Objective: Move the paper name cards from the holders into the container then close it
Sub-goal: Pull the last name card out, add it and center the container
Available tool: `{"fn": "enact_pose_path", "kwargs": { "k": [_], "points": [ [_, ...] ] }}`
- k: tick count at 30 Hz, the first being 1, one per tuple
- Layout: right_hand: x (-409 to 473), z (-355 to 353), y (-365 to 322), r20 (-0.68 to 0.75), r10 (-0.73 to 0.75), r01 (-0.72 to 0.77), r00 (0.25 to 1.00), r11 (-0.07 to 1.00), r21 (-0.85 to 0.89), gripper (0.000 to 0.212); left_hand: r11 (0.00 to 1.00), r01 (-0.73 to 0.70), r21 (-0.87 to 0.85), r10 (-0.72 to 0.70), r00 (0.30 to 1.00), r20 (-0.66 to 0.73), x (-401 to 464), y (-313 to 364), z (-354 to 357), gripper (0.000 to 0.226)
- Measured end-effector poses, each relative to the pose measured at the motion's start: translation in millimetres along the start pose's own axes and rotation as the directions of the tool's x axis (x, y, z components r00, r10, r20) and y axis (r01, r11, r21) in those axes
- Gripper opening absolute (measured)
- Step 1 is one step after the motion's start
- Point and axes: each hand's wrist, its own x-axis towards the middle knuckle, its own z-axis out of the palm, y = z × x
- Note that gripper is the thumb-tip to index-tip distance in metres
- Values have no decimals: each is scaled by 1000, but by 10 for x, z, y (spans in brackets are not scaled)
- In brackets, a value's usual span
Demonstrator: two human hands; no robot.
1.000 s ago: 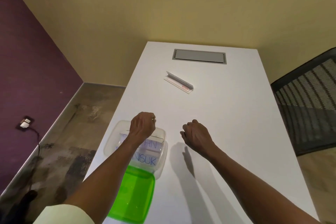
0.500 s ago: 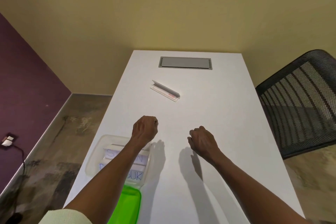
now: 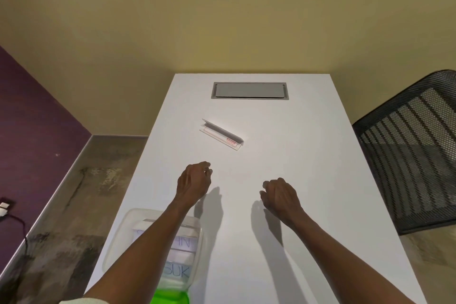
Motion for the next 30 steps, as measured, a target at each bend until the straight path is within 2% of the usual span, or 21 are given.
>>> {"fn": "enact_pose_path", "kwargs": {
  "k": [10, 14, 17, 20, 23, 25, 27, 29, 30],
  "points": [
    [523, 268, 87, -32, -35, 34, 999, 999, -22, 28, 999, 32, 29, -33, 999, 23, 709, -218, 51, 30],
    [774, 413, 172, -34, -20, 20, 999, 1000, 13, 28, 997, 8, 81, -10, 1000, 18, 1055, -291, 99, 21],
    [954, 533, 223, 18, 30, -31, 999, 997, 64, 23, 994, -1, 105, -1, 1000, 20, 1303, -270, 117, 24],
    [1151, 637, 262, 157, 123, -143, 980, 982, 123, 4, 993, -11, 114, 10, 1000, 12, 1519, -241, 172, 19],
    [1375, 737, 296, 193, 242, -284, 951, 931, 231, 18, 992, -5, 128, 5, 1000, 4, 1717, -241, 261, 19],
    [1505, 793, 283, 166, 269, -305, 949, 915, 262, 23, 991, -12, 131, 14, 1000, -13, 1841, -246, 322, 21],
    [1634, 863, 280, 205, 288, -339, 936, 894, 294, 22, 994, -25, 110, 29, 999, -36, 1959, -249, 352, 19],
    [1737, 959, 296, 279, 318, -405, 906, 845, 350, 10, 995, -33, 90, 38, 998, -54, 2087, -259, 369, 27],
    [1779, 1025, 315, 293, 336, -431, 895, 821, 373, 24, 996, -25, 86, 30, 998, -54, 2157, -267, 376, 33]
  ]
}}
